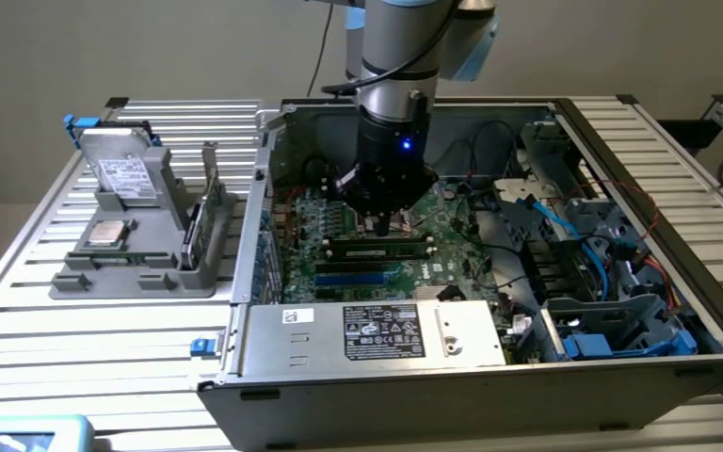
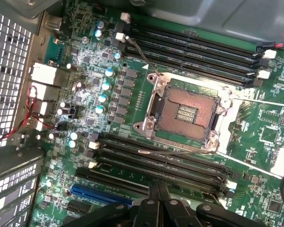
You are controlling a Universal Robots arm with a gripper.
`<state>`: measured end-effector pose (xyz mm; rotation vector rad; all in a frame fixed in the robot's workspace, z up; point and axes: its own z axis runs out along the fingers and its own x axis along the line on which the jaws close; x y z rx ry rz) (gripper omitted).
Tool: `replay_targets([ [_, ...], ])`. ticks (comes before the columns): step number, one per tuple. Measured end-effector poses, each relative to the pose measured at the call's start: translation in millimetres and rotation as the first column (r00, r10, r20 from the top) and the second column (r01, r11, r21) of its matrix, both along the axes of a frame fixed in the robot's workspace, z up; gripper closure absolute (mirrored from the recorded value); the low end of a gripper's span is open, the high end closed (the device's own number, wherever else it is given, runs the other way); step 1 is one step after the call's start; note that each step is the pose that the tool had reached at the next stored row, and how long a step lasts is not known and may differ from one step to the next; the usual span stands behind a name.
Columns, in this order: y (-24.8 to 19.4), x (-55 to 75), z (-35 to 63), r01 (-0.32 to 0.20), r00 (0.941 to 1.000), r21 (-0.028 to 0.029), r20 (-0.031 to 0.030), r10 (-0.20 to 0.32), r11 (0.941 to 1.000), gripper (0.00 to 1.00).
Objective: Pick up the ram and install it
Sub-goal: 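Press down the ram until it locks into place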
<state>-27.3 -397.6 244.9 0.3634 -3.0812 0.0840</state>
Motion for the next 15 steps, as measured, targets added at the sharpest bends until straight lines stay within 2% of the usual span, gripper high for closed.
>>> replay_targets([
  [5,0.0,0.0,0.0,0.054,0.9985,-0.0009,0.0018,-0.054,0.9985,0.89],
  [7,0.0,0.1,0.2,0.071,0.9975,-0.0043,0.0027,-0.071,0.9975,0.89],
  [10,0.0,0.1,1.1,0.091,0.9959,-0.0141,0.0063,-0.091,0.9958,0.89],
  [15,0.0,0.2,3.4,0.117,0.9931,-0.0365,0.0135,-0.117,0.9924,0.89],
])
